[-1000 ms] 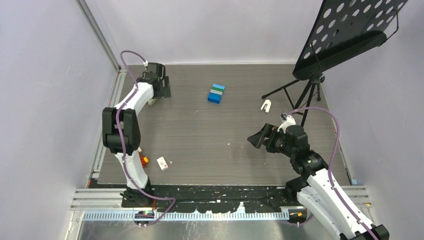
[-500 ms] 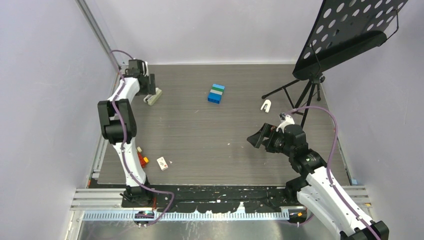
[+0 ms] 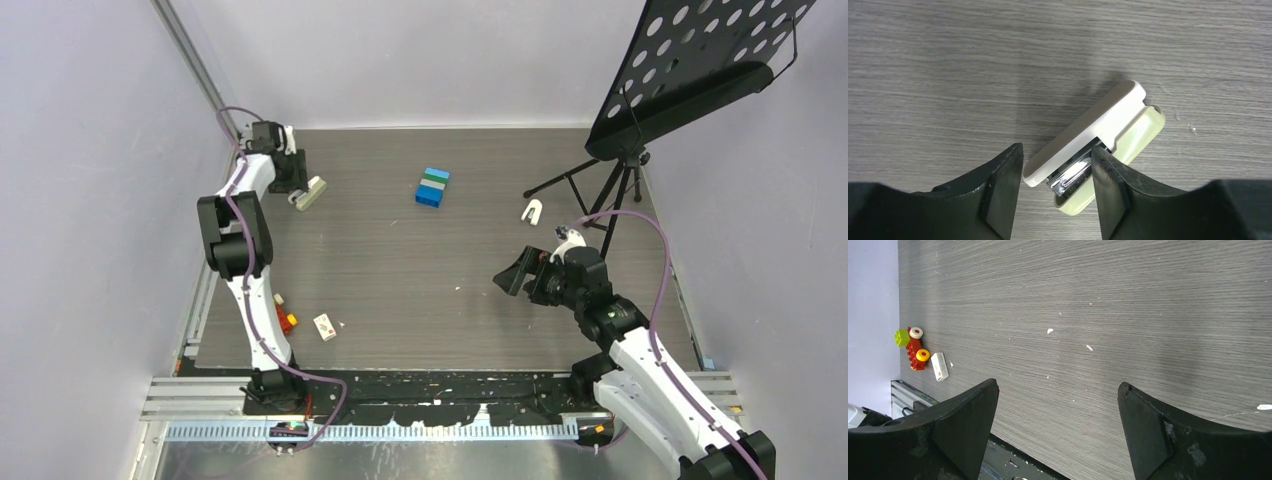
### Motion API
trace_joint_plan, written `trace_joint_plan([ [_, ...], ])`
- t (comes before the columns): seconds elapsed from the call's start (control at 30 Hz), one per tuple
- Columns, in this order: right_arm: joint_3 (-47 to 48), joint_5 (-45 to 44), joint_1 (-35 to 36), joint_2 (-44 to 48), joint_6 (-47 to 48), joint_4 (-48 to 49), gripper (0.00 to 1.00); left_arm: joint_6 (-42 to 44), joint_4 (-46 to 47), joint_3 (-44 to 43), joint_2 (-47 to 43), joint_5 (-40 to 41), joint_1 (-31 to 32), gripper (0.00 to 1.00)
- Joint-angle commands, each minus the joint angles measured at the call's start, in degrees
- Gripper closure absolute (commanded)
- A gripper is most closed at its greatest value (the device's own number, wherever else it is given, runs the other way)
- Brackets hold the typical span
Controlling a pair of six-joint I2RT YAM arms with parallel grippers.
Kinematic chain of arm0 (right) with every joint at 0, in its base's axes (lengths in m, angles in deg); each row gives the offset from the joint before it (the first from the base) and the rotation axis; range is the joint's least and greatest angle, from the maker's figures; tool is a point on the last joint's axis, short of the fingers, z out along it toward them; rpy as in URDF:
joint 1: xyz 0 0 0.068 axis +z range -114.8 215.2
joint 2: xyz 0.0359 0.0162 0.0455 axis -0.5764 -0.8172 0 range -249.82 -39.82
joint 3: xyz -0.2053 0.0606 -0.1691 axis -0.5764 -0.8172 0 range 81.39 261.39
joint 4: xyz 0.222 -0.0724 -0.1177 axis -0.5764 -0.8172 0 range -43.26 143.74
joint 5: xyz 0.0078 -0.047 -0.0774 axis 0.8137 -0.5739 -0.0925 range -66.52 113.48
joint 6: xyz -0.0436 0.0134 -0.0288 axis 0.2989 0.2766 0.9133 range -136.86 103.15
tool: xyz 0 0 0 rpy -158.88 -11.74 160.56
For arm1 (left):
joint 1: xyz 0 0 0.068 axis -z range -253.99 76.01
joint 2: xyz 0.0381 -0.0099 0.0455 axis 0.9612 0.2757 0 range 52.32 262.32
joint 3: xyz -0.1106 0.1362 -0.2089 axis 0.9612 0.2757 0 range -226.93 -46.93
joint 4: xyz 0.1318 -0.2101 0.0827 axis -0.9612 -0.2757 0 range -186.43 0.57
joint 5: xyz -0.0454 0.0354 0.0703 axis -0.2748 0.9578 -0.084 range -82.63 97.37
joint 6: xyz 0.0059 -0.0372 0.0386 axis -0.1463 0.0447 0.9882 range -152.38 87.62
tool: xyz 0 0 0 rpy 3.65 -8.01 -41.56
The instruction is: Load the staples into the stapler
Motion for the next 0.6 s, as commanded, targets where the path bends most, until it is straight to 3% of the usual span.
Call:
trace_joint_plan([
  [0.0,0.6,-0.8,0.4,-0.5,1.0,3.1,0.07,-0.5,-2.1,-3.0,2.0,-4.7,-0.3,0.48],
  [0.33,0.5,-0.6,0.4,-1.2,0.9,3.5,0.07,-2.4,-3.0,-3.2,2.2,-10.9,-0.3,0.79],
  [0.57,0.3,0.2,0.4,-1.4,0.7,3.7,0.07,-6.0,-1.2,3.2,-2.1,-13.2,-0.2,0.90],
])
